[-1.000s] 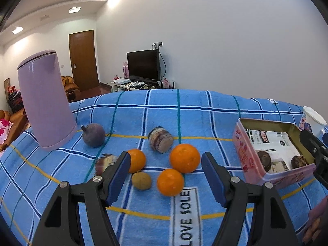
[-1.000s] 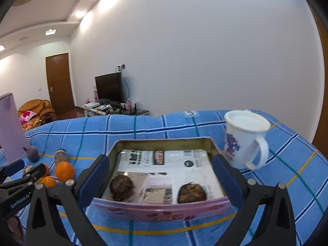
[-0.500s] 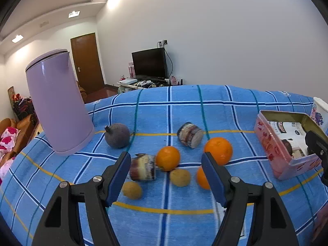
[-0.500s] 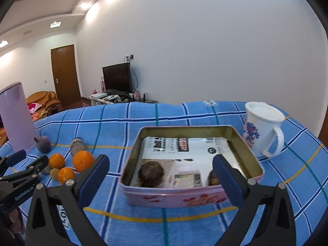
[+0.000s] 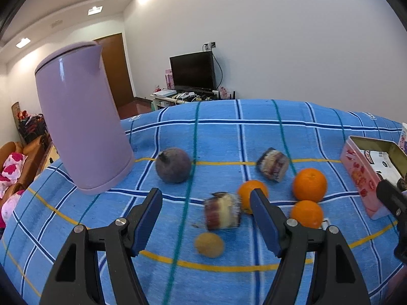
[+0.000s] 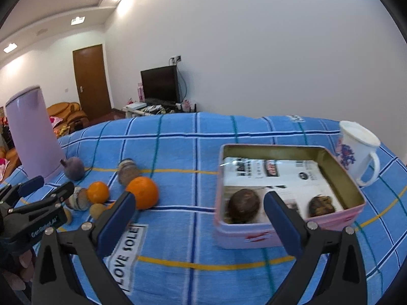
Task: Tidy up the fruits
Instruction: 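Move both open tools back toward the remaining fruits, then grasp an orange with the right tool while the left tool grasps a small brown kiwi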
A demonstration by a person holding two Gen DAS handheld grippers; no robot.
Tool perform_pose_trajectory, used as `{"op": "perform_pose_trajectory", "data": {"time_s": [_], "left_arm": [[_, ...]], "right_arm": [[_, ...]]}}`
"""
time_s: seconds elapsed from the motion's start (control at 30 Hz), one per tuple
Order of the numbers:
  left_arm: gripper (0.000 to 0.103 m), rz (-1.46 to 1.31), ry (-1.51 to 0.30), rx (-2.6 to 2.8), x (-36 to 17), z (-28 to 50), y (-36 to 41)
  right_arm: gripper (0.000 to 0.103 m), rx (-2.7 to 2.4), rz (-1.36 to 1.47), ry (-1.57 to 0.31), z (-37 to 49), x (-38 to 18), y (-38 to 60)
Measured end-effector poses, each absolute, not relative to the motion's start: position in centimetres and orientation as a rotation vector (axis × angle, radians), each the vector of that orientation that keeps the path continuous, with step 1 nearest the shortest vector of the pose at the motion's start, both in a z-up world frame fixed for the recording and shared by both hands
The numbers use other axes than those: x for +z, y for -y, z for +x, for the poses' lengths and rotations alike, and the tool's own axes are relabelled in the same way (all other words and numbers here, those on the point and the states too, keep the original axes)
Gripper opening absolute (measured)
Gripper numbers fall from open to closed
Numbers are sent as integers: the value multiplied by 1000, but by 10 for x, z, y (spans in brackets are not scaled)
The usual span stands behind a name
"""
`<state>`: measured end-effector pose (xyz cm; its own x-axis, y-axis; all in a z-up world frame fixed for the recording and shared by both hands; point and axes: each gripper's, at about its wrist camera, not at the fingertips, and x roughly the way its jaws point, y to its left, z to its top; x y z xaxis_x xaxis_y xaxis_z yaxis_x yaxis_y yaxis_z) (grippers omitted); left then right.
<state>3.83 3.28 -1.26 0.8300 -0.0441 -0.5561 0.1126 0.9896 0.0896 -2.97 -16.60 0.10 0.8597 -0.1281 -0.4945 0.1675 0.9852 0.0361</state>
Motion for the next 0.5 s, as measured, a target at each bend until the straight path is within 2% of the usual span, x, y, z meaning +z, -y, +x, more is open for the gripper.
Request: {"op": "perform_pose_trajectory", "data": {"time_s": [0.07,0.13,0.3,0.43,0.5], "left_arm": [[73,114,-589,-66,-13,45,-44],[73,82,-607,-32,-14,55,-62],[73,53,-641,45,-12,72,-95],[73,40,-642,37,-8,74,-108],[73,40,-646,22,-7,74,-109]], "right_arm": [[98,-141,70,-537,-24,-1,155],[86,-124,62,-559,-19,-4,148],[79,-50,49,-646,0,-14,122],[61,-6,45,-732,18,-25,106],[61,18,57,-759,25,-29,101]]}}
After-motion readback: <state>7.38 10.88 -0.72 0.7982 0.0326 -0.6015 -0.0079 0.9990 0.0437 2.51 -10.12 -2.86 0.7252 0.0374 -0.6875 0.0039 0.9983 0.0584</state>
